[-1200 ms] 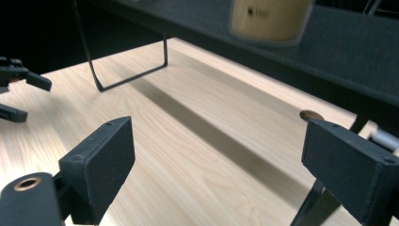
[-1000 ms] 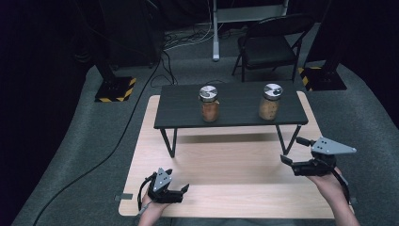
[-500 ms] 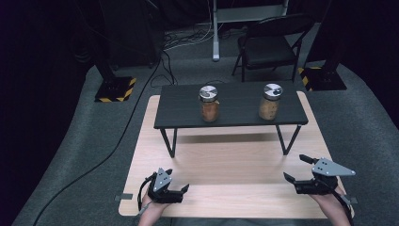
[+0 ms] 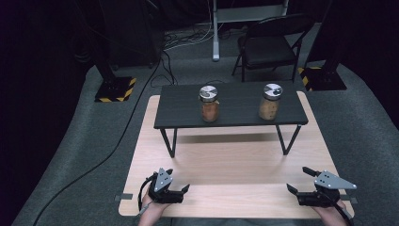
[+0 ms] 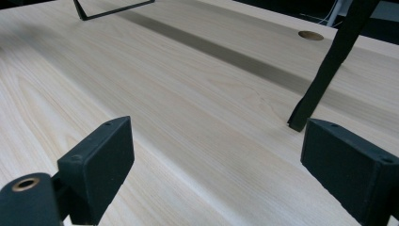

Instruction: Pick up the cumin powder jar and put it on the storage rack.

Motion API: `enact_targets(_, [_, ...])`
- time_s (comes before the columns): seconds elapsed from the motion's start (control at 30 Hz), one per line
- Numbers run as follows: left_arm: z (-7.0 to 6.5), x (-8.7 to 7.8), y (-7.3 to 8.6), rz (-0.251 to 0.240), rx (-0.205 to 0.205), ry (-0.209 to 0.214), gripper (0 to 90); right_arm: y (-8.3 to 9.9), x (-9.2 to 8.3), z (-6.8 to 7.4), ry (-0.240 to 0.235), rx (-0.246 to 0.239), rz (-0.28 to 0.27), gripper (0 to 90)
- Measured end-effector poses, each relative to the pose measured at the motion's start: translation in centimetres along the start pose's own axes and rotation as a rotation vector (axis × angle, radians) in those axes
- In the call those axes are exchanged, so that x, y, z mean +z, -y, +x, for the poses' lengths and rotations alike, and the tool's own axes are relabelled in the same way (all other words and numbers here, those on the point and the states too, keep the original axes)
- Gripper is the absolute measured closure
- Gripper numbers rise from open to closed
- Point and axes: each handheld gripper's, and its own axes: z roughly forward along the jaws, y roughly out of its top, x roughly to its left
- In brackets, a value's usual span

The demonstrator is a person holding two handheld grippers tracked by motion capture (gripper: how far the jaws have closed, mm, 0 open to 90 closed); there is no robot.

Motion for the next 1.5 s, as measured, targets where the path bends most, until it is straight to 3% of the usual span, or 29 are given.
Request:
enact_targets(0.23, [0.04,-0.08,0.12,-0.003,-0.006,-0.001,9.3,0.76,-0.48,-0.12,0.02,0.028,-0.01,8.6])
enact_targets(1.5, [0.05,-0.14,0.14,-0.004,-0.01,-0.002,9.3,0.72,-0.28,-0.28,0.008,0.03,0.003,8.6])
